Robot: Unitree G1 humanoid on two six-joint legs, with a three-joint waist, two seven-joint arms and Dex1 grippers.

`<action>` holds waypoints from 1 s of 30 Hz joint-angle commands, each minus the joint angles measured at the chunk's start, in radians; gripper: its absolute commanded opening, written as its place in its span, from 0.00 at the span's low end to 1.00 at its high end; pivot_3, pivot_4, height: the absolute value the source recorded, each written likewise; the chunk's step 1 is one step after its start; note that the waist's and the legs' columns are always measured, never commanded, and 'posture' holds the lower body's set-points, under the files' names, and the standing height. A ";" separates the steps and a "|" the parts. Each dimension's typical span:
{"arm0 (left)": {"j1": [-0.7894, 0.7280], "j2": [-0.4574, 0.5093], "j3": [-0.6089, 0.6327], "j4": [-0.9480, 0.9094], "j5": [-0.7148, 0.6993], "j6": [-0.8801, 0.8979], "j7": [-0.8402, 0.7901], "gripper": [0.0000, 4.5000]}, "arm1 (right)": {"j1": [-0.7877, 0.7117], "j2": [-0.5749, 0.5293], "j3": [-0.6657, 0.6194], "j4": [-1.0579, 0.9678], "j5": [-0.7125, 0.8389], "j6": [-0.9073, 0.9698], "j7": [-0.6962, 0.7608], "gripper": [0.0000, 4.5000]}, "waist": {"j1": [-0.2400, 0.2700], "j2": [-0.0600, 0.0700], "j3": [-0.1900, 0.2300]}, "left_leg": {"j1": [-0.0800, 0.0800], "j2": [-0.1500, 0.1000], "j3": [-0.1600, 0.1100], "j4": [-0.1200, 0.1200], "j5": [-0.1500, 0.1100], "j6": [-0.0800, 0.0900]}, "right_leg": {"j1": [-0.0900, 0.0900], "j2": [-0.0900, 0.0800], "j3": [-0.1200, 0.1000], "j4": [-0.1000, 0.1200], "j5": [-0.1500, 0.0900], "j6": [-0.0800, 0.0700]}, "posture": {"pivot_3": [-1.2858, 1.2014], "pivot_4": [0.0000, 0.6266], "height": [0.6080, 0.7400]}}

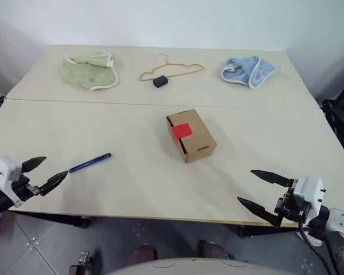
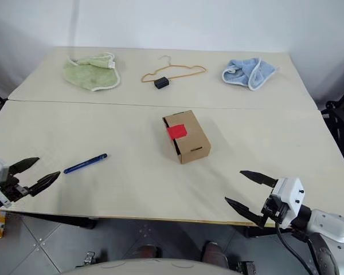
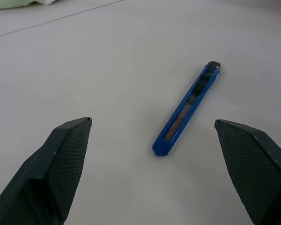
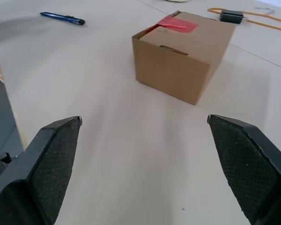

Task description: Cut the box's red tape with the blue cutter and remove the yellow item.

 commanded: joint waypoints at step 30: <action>-1.284 -0.506 -0.554 1.066 0.409 -0.243 0.345 0.00 | -0.539 0.178 0.356 0.148 -0.436 0.324 -0.627 0.00 | -0.022 -0.006 0.002 | -0.016 -0.001 0.005 0.013 0.001 0.000 | -0.017 0.001 0.001 0.007 0.003 0.002 | 0.52 0.24 1.00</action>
